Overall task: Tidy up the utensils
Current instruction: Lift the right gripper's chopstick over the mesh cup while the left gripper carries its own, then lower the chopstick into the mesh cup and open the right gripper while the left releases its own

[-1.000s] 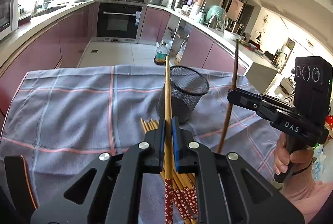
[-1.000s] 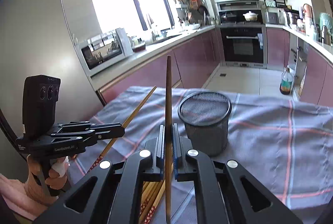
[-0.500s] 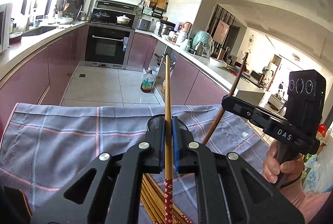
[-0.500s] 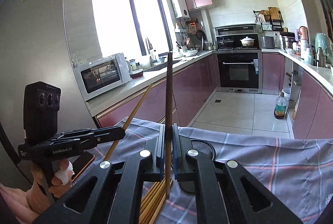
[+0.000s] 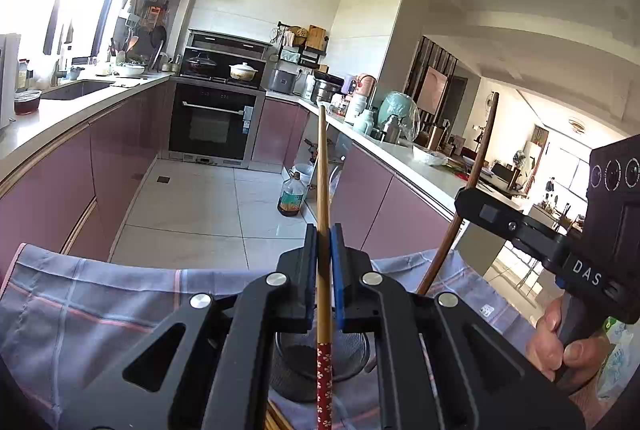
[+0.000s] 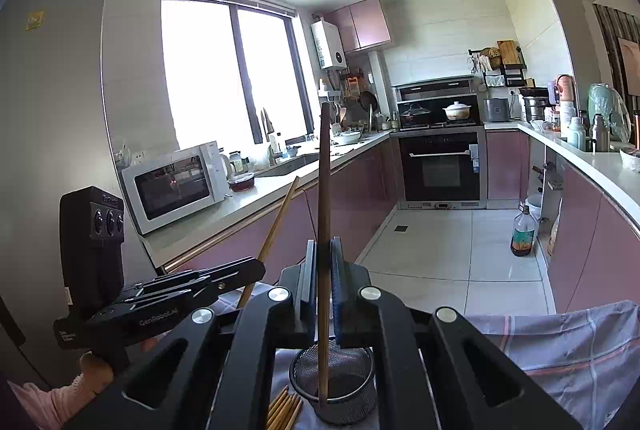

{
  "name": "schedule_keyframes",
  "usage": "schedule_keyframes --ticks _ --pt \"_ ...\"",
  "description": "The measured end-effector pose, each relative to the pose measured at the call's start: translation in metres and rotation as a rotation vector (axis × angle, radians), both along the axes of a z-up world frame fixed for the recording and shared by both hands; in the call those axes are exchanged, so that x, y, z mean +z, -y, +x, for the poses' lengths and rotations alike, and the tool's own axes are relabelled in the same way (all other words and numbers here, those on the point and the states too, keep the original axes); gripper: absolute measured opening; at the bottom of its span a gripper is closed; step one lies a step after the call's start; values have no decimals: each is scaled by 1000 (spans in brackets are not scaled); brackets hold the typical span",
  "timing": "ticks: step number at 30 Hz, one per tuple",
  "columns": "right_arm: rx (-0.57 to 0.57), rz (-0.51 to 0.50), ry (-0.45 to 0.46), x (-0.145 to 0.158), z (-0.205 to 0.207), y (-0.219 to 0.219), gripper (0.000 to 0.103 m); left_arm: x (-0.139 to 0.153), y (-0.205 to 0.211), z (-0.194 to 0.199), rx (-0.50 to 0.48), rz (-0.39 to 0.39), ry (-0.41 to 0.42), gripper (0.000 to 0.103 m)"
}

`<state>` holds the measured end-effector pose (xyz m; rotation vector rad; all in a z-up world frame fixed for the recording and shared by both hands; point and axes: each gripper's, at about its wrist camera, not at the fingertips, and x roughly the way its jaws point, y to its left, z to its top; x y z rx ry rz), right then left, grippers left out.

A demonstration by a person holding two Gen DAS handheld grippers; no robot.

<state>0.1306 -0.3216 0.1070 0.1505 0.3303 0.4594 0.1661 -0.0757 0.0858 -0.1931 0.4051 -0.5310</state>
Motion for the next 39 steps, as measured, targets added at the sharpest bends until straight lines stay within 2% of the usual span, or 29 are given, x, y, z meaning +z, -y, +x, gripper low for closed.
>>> schedule_keyframes --ticks 5,9,17,28,32,39 --pt "-13 8 16 -5 11 -1 5 -2 20 28 36 -10 1 8" --pt "-7 3 -1 -13 22 -4 5 -13 40 49 74 12 6 8" --pt "13 -45 -111 -47 37 -10 5 -42 69 85 123 70 -4 8" --pt "16 -71 -268 -78 64 -16 8 -84 62 100 110 183 -94 10" --pt "-11 -51 -288 -81 69 -15 24 -89 49 94 120 211 -106 23" --pt "-32 -39 -273 -79 61 -16 33 -87 23 77 137 188 -117 34"
